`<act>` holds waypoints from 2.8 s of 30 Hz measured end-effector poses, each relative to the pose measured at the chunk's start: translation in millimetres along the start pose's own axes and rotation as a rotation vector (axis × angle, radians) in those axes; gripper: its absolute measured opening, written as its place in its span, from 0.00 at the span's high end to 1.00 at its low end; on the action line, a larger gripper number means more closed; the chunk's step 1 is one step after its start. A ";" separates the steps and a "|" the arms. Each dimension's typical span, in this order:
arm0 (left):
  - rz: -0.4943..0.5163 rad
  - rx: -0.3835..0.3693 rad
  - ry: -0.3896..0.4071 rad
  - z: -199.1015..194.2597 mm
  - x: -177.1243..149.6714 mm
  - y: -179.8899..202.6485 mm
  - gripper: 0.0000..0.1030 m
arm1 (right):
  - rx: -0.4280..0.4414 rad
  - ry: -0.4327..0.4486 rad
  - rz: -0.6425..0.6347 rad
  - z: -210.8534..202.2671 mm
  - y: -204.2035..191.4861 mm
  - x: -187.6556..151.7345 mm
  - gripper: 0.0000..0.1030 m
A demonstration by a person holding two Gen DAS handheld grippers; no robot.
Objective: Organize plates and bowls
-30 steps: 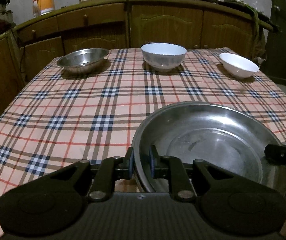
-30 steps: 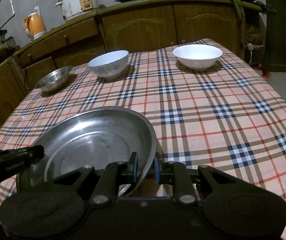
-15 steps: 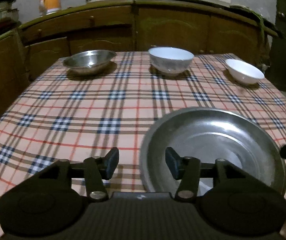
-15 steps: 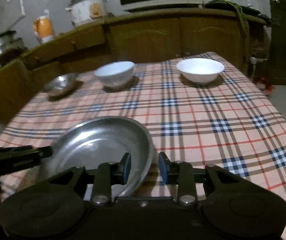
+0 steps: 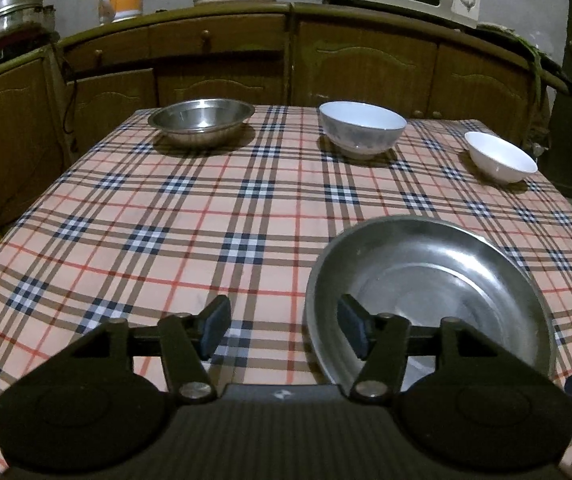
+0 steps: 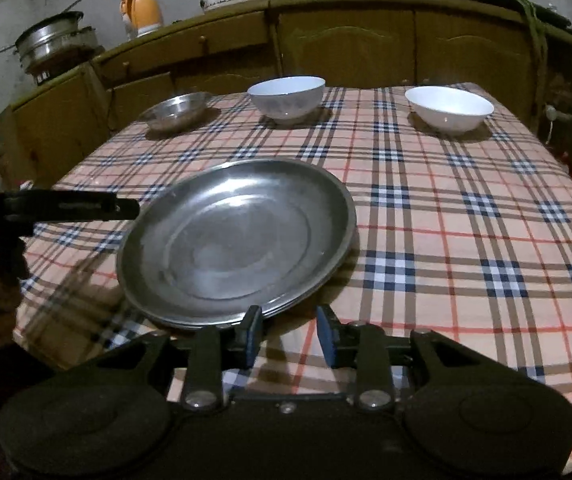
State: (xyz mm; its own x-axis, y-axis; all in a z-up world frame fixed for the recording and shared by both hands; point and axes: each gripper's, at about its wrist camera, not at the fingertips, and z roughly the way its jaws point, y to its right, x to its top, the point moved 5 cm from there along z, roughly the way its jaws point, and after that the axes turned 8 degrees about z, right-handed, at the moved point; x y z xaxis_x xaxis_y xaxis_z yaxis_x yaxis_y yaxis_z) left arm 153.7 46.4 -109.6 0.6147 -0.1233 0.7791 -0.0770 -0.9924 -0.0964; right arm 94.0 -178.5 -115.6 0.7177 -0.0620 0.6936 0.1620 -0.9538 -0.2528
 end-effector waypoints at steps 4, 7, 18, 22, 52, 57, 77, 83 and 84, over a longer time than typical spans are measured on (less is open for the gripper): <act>-0.005 -0.008 0.002 0.0 0.9 -0.9 0.38 | 0.006 0.014 0.022 -2.8 3.3 5.4 0.63; -0.010 -0.014 0.001 2.5 2.0 -0.8 0.36 | -0.009 0.038 0.035 -4.6 7.6 12.7 0.51; 0.014 -0.020 -0.054 25.4 -0.9 1.5 0.33 | -0.031 0.051 0.198 34.0 40.3 45.0 0.41; 0.025 -0.050 -0.076 34.0 -0.1 5.1 0.36 | -0.006 0.025 0.257 53.3 46.3 47.9 0.41; 0.095 -0.034 0.033 -10.1 40.7 2.2 0.68 | 0.051 0.113 0.230 24.0 4.2 83.7 0.79; 0.086 -0.009 0.057 -24.5 45.4 -10.5 0.68 | 0.072 0.129 0.207 17.1 -13.4 89.7 0.79; 0.002 0.067 0.086 -51.7 39.2 -81.2 0.68 | 0.137 0.131 0.101 18.8 -98.6 93.7 0.79; -0.019 0.086 0.079 -49.0 35.3 -102.8 0.68 | 0.145 0.120 0.071 30.9 -121.8 93.0 0.79; -0.023 0.088 0.078 -47.2 34.9 -106.5 0.68 | 0.145 0.118 0.068 33.8 -125.1 92.8 0.79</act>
State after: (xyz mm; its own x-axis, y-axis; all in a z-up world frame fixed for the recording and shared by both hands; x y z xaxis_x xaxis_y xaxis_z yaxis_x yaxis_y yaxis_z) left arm 146.2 147.9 -42.9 0.5524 -0.1036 0.8271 0.0077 -0.9916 -0.1293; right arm 163.2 -54.9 -42.4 0.6475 -0.1673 0.7435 0.2179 -0.8942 -0.3910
